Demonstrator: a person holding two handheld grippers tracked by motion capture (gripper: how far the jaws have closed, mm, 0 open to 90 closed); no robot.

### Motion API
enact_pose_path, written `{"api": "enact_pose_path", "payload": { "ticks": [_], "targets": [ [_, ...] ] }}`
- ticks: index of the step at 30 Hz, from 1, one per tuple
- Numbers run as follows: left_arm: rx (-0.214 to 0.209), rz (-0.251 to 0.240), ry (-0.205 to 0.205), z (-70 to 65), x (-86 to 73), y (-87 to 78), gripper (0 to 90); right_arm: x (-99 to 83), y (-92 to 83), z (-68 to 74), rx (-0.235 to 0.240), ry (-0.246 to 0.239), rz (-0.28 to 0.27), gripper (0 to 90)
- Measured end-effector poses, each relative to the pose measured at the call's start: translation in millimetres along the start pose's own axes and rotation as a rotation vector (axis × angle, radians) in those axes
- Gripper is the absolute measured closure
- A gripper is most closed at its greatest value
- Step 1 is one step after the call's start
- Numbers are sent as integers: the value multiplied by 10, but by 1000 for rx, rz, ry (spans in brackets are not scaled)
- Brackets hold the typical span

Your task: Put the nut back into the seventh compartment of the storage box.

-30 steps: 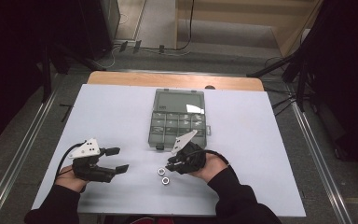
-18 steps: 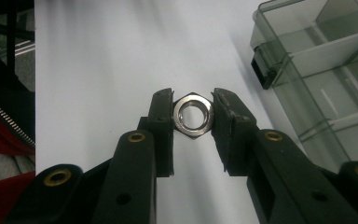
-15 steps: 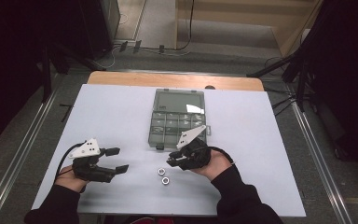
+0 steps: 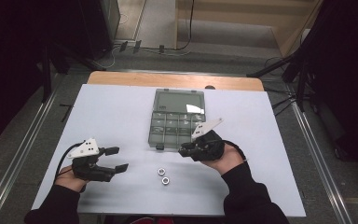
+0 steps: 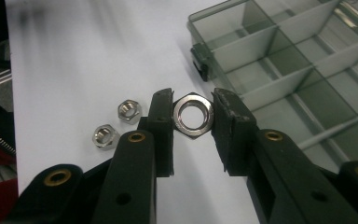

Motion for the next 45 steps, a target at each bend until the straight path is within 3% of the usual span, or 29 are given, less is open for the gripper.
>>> {"api": "enact_pose_path", "payload": {
  "ticks": [5,9,11,14,18,29,32,45],
  "targets": [
    [-3,-9,13,-5,10,-5,259,-24,-46,-86,-26,38,-8,715],
    [11,-48,13,-10,37,-14,259,-15,-34,-136,-33,56,-18,715],
    [12,-66,32,-27,51,-24,259,-9,-22,-149,-39,64,-14,716],
    [4,-69,53,-35,48,-34,259,21,-4,-180,-48,70,-20,716],
    [14,-66,53,-7,34,-39,259,68,9,-250,-59,85,-36,715],
    [12,-46,23,0,14,-47,259,183,60,-498,-108,121,-64,715],
    [11,-36,24,-2,10,-41,259,186,102,-553,-114,151,-66,715],
    [-1,-31,25,-8,7,-30,259,108,296,-525,-117,151,7,714]
  ]
}}
Point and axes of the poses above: each handheld gripper's, and its own axes: y roughly forward along the jaws, x roughly out of its top, z roughly to its left, the point moved 7 cm from there along y, roughly forward along the jaws, and after that the axes turned 6 degrees about -x, right-handed, at the moved point
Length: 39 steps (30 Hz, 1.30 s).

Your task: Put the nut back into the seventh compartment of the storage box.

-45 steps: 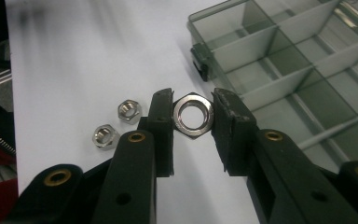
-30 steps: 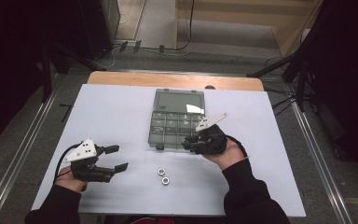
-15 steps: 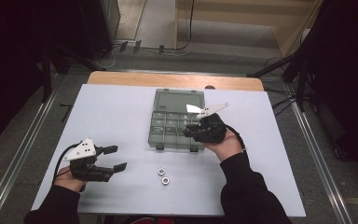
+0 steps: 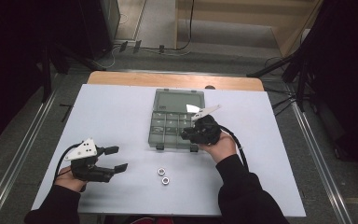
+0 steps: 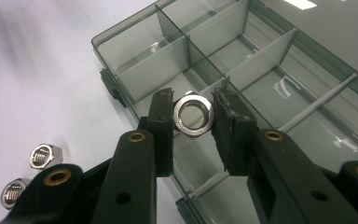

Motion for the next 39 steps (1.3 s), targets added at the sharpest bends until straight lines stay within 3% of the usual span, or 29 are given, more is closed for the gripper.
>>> {"api": "enact_pose_path", "payload": {
  "ticks": [7,12,17,25,39],
  "targets": [
    [-2,2,-4,-2,-3,4,259,-16,13,-11,-14,-2,9,705],
    [-6,0,-8,-14,-4,11,259,6,-17,-49,-21,16,-23,486],
    [-6,5,-5,-17,-4,3,259,12,-60,-38,7,31,-38,370],
    [-8,13,-7,-24,-8,10,259,24,-182,77,38,-3,-90,324],
    [-11,15,-8,-28,-7,6,259,35,-314,340,92,-44,-132,307]
  ]
}}
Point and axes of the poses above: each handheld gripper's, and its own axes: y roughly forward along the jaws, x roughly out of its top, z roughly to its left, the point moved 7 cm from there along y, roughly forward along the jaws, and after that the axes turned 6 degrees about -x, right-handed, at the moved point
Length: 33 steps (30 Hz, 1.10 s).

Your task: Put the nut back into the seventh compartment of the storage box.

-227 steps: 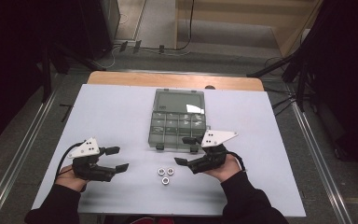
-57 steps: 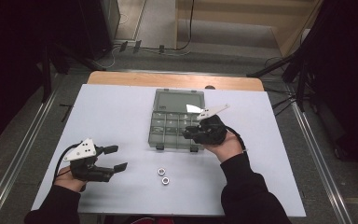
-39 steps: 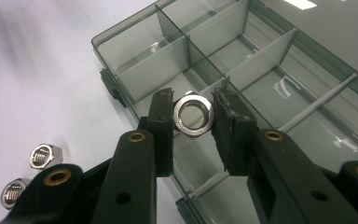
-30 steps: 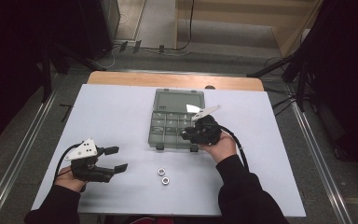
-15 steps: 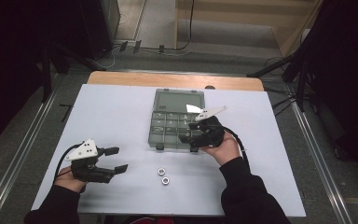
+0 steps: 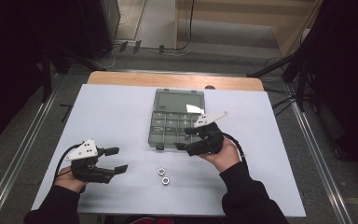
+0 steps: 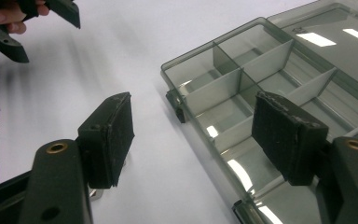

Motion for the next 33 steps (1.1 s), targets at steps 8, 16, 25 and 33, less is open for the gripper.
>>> {"api": "enact_pose_path", "payload": {
  "ticks": [8,16,25,33],
  "targets": [
    [-4,7,2,-4,-6,7,259,-8,-18,139,24,-16,-8,301],
    [-5,7,1,-5,-9,6,259,-60,-31,277,54,-28,3,255],
    [-10,12,2,-7,-11,12,259,-135,-32,454,67,-57,24,255],
    [-10,10,3,-11,-8,14,259,-213,14,580,79,-98,81,230]
  ]
}}
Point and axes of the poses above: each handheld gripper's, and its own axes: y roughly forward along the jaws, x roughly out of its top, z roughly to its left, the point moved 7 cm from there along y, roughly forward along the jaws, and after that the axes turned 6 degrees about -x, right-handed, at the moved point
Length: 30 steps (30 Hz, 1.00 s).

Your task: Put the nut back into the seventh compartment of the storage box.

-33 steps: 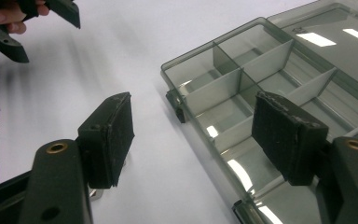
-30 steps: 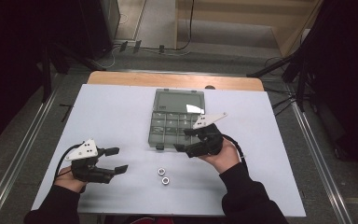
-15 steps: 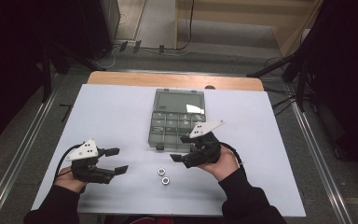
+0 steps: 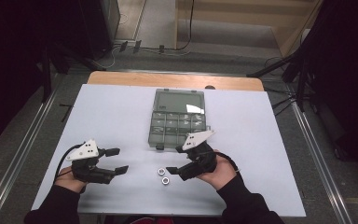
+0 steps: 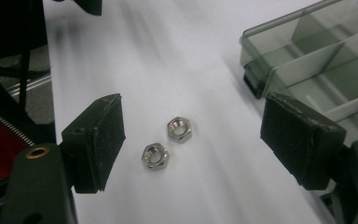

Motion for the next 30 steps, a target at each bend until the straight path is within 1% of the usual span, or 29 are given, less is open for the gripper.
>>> {"api": "enact_pose_path", "payload": {
  "ticks": [1,10,12,13,16,18,22,25,27,30],
  "targets": [
    [0,1,0,-1,0,-2,259,-12,16,14,8,6,9,230],
    [0,4,-3,1,-3,-1,259,-56,66,71,34,-10,34,220],
    [1,6,-2,0,-4,0,259,-61,73,77,35,-3,41,220],
    [0,4,-2,-1,-3,2,259,-78,91,91,43,0,60,219],
    [0,4,-2,-1,-3,3,259,-112,124,119,57,-15,90,219],
    [1,5,-2,0,-3,1,259,-131,148,137,59,-31,104,219],
    [0,4,-2,-1,-3,2,259,-158,180,167,65,-35,130,227],
    [0,7,-1,-3,-5,4,259,-184,196,183,68,-55,154,242],
    [0,8,-2,-4,-5,6,259,-204,217,187,66,-80,166,242],
    [-1,6,-3,-2,-6,8,259,-235,249,218,69,-75,196,250]
  ]
}}
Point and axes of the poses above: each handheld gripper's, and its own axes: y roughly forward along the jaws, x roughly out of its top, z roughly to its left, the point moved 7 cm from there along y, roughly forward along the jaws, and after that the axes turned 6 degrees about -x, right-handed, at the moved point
